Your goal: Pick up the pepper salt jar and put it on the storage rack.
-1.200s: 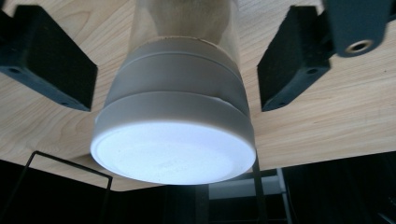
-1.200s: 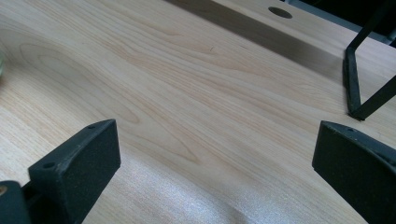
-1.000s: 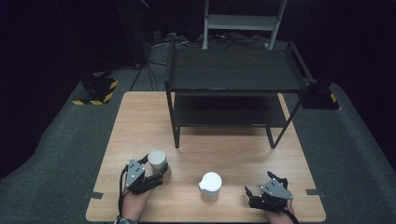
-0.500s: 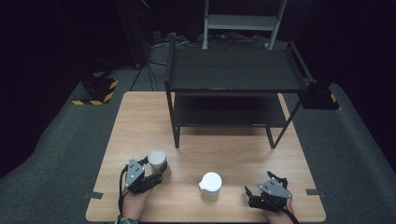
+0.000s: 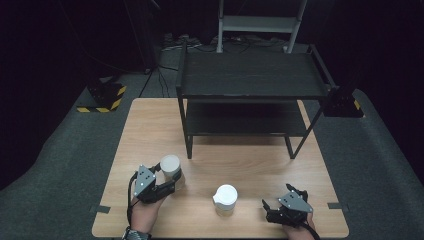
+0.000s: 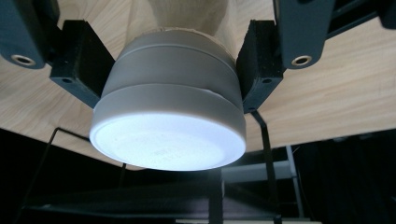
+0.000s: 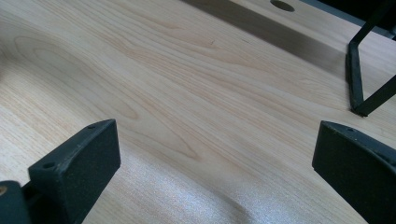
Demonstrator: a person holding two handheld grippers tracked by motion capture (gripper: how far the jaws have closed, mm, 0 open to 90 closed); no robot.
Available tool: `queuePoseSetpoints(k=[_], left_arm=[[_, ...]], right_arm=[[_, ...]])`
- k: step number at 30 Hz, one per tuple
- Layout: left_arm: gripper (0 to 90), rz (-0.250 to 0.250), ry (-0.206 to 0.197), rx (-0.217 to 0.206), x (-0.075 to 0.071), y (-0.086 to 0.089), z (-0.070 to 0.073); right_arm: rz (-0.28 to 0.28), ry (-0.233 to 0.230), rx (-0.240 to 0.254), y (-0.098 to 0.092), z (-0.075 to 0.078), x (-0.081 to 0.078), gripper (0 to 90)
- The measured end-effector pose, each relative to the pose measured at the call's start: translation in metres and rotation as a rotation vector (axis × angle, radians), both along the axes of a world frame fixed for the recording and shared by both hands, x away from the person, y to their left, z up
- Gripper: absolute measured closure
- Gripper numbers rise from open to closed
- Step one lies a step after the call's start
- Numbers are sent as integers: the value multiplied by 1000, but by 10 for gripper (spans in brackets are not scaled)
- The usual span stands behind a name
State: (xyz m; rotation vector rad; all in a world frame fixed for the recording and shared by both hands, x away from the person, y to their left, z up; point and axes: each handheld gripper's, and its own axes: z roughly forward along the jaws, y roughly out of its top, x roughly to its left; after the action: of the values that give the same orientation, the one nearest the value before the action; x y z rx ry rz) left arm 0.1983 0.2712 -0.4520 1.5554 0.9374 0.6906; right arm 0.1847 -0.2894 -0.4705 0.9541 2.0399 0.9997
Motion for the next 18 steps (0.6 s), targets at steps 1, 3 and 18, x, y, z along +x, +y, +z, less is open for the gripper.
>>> queuePoseSetpoints(k=[1,3,18], left_arm=[[340,-2,1,-10,1,0,2],[340,-14,-10,-18,2,-3,9],[340,-59,-90,-4,8,-20,46]], right_arm=[[0,0,0,0,0,0,1],[2,1,-1,0,0,0,1],[3,2,6,-1,0,1,1]])
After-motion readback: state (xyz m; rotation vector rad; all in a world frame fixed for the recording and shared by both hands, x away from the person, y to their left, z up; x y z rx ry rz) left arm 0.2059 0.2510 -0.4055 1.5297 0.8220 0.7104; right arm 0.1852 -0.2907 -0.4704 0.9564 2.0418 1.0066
